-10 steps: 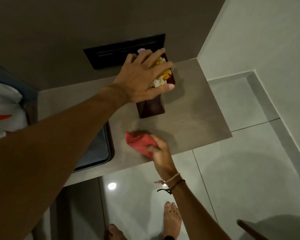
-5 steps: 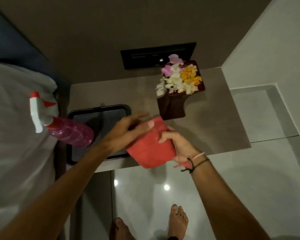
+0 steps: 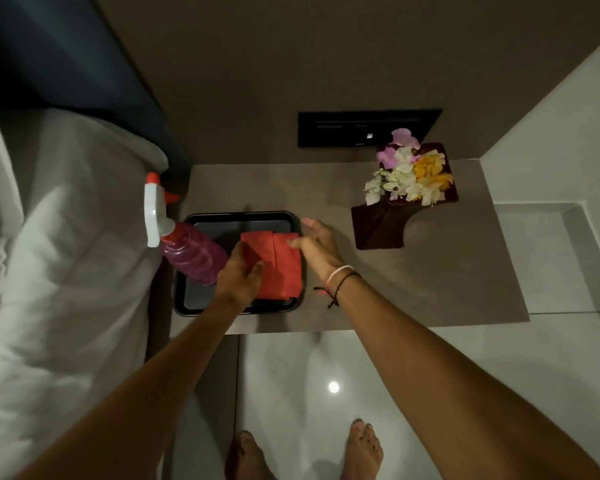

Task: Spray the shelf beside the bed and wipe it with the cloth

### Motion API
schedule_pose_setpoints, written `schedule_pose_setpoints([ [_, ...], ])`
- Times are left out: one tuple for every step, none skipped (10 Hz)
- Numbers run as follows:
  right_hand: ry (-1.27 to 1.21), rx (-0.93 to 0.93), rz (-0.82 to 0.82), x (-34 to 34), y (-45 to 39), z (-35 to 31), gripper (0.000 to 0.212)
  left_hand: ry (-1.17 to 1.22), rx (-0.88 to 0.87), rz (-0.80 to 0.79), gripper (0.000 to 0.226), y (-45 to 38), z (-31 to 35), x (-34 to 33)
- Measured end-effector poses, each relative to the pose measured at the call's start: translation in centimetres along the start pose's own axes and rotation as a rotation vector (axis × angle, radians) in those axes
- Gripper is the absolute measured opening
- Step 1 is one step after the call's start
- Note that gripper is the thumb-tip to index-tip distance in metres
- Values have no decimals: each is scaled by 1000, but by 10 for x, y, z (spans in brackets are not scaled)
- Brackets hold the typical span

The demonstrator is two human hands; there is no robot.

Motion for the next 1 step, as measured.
schedule_pose_setpoints([
  [282,200,-45,10,33,-26,64,-171,-93,-46,64,22,27,12],
])
Point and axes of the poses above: each hand's wrist, its own y-axis away from the middle knuckle, its own x-axis out of the back of the hand, z = x × y, the point moved 4 cm from there along -y, towards the middle knuckle, and after that the axes turned 15 degrees about z, right-handed, at the moved point
